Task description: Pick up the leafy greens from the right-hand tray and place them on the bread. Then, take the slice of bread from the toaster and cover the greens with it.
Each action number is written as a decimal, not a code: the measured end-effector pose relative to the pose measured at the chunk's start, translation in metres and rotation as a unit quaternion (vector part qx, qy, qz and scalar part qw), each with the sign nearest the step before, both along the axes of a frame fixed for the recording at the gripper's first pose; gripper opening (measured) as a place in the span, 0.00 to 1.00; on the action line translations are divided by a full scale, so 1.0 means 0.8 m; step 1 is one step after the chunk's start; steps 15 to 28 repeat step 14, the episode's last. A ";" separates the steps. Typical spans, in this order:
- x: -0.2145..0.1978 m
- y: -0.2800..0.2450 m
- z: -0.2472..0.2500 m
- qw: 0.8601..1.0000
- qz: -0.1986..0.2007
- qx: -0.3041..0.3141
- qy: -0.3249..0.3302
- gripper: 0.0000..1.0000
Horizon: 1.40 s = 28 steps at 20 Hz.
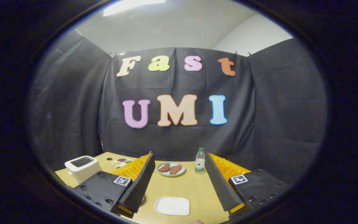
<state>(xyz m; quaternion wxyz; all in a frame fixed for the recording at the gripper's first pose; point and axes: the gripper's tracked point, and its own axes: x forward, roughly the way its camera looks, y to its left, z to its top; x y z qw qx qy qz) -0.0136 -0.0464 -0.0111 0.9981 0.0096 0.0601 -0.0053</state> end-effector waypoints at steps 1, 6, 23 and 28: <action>-0.004 -0.006 0.006 1.000 -0.004 -0.007 -0.008 1.00; 0.000 -0.023 0.026 0.999 -0.021 -0.024 -0.032 1.00; -0.002 -0.015 0.014 0.999 -0.014 -0.016 -0.026 1.00; -0.002 -0.015 0.014 0.999 -0.014 -0.016 -0.026 1.00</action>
